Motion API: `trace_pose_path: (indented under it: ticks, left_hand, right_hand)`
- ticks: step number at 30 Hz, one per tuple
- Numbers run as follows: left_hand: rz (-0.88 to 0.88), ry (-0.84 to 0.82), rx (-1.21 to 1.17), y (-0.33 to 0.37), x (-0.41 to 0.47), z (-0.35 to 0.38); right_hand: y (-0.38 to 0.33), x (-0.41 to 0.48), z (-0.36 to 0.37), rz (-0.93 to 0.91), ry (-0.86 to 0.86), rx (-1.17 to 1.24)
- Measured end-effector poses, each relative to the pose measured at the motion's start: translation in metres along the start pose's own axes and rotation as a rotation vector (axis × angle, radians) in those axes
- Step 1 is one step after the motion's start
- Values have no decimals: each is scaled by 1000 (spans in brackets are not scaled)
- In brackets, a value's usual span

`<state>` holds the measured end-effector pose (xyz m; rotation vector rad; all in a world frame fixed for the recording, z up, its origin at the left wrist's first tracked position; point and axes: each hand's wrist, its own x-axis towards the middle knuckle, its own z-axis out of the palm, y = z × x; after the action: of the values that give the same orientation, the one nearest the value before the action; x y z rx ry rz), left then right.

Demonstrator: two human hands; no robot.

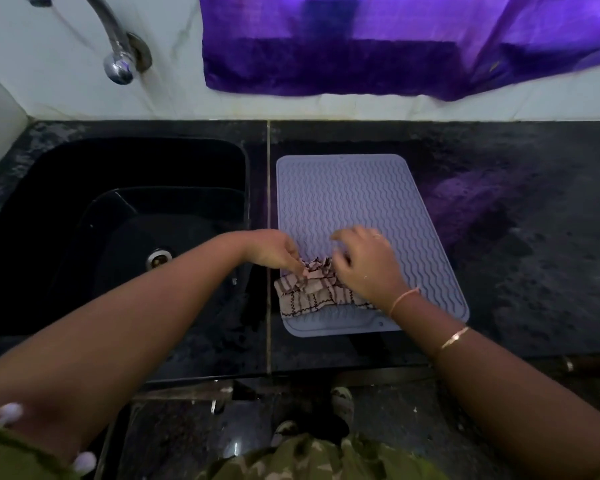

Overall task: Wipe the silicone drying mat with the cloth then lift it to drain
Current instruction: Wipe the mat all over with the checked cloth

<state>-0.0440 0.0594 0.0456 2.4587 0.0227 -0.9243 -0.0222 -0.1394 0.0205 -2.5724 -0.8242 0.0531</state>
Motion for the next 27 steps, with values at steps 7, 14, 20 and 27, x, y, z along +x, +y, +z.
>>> trace_pose_path:
  ticks: [7, 14, 20, 27]
  left_hand:
    - [-46, 253, 250, -11, 16, 2]
    - [-91, 82, 688, -10, 18, 13]
    - [-85, 92, 688, -6, 16, 14]
    - [-92, 79, 643, -8, 15, 14]
  right_hand:
    - [-25, -40, 57, -350, -130, -409]
    - [2, -44, 37, -774, -114, -376]
    - [-2, -39, 39, -482, -14, -417]
    - [21, -32, 27, -799, -121, -499]
